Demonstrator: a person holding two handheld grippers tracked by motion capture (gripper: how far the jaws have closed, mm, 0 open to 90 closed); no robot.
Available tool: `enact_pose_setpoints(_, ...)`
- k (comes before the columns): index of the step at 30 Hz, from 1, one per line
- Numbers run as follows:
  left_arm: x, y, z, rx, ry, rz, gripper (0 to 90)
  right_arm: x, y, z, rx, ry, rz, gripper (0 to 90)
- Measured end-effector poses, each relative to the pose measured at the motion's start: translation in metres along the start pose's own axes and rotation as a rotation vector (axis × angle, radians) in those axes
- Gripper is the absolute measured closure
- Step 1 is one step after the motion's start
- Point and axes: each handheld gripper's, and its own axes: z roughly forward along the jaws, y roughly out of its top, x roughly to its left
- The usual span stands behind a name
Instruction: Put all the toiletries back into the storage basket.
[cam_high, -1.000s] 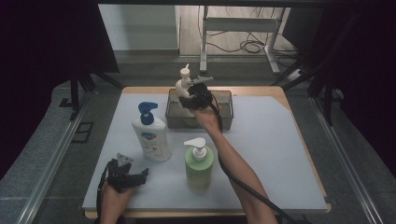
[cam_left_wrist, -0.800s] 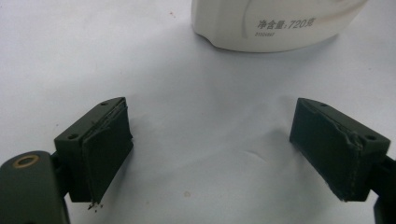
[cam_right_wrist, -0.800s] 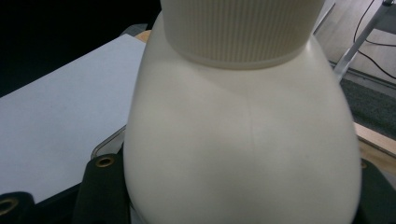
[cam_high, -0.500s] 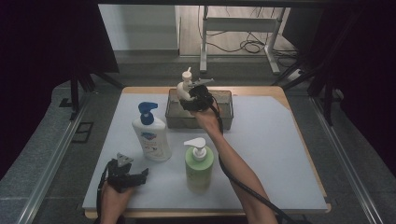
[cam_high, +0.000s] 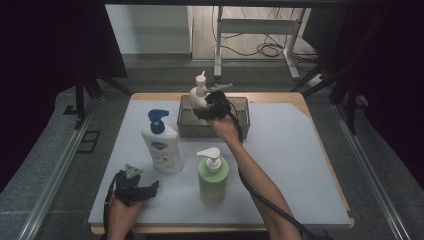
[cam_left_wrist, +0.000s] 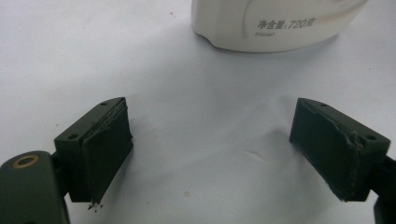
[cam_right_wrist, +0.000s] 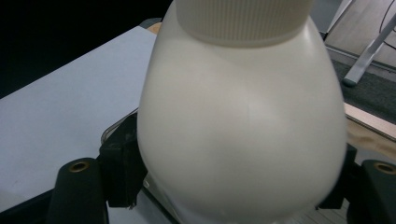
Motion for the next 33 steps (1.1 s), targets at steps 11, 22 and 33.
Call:
enact_pose_setpoints(11,0.000,0.000,0.000,0.000,0.000,0.000,12.0,-0.003,-0.017,-0.007,0.056,0.093,-0.043,16.2)
enact_pose_setpoints(22,0.000,0.000,0.000,-0.001,0.000,0.000,12.0,-0.017,-0.034,-0.020,0.073,0.096,-0.011,24.5)
enact_pose_setpoints(33,0.000,0.000,0.000,-0.001,0.000,0.000,12.0,-0.030,-0.043,-0.031,0.085,0.098,0.020,46.6)
